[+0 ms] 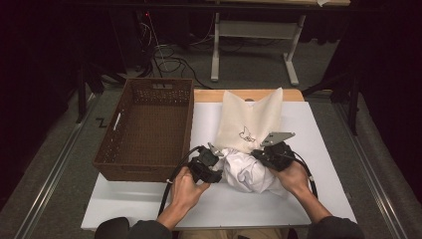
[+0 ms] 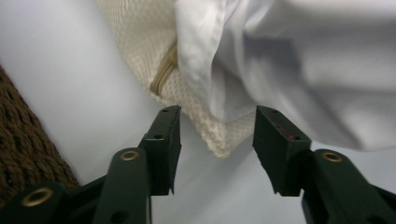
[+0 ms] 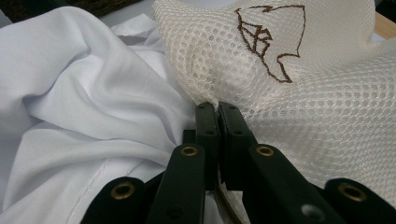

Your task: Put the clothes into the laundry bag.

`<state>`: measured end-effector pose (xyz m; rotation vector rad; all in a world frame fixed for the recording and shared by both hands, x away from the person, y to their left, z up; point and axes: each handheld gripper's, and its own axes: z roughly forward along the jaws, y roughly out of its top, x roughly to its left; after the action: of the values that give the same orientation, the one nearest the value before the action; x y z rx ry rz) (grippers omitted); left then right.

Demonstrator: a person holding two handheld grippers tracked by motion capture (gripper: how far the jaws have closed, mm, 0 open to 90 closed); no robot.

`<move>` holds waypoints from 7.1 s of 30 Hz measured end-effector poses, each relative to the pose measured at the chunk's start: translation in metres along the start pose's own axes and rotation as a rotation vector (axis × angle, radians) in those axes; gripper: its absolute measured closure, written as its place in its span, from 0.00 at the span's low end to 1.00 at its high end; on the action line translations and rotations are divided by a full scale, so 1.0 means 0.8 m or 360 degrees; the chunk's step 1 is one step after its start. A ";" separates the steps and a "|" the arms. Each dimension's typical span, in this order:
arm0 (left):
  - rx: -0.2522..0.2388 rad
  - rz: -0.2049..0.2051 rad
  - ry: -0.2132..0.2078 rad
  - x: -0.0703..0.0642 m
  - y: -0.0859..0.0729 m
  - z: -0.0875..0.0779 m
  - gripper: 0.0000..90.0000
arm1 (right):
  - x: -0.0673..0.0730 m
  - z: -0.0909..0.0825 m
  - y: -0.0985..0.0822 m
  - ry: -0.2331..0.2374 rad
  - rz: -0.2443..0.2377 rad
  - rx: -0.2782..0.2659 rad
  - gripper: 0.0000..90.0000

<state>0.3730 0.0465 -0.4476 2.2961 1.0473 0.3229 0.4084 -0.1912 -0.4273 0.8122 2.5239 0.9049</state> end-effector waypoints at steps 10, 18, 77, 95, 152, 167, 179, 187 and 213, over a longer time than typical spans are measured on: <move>-0.0188 0.0044 -0.0141 -0.009 0.045 0.014 0.61 | -0.004 -0.007 0.011 0.0018 0.0013 -0.0008 0.98; -0.0169 0.0159 -0.0262 -0.031 0.081 0.043 0.94 | -0.010 -0.020 0.024 0.0081 0.0014 -0.0083 0.99; -0.0039 -0.0126 -0.0117 0.006 0.086 0.066 0.97 | 0.005 -0.036 0.026 0.0110 -0.0155 -0.0053 0.99; -0.0086 0.0130 -0.0219 -0.028 0.051 0.024 0.51 | -0.016 -0.001 0.008 -0.0006 0.0035 0.0082 0.99; 0.0075 0.0045 -0.0048 0.007 -0.010 0.058 0.94 | 0.030 0.028 -0.012 -0.0084 -0.0011 0.0175 0.87; 0.0020 0.0003 -0.0062 0.011 -0.019 0.040 0.95 | -0.013 0.068 0.009 -0.0349 0.0157 0.0186 0.90; 0.0042 -0.0025 -0.0110 0.011 -0.025 0.043 0.94 | 0.018 0.049 -0.010 -0.0199 0.0011 0.0252 0.87; 0.0032 -0.0050 -0.0121 0.016 -0.027 0.040 0.94 | -0.024 0.086 0.004 -0.0313 0.0157 0.0232 0.96; 0.0070 -0.0009 -0.0139 0.010 -0.030 0.043 0.93 | -0.016 0.009 -0.053 -0.0377 0.0109 0.0292 0.77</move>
<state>0.3786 0.0505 -0.4899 2.3238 1.0262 0.1976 0.4051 -0.2229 -0.4587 1.0034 2.4060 0.5644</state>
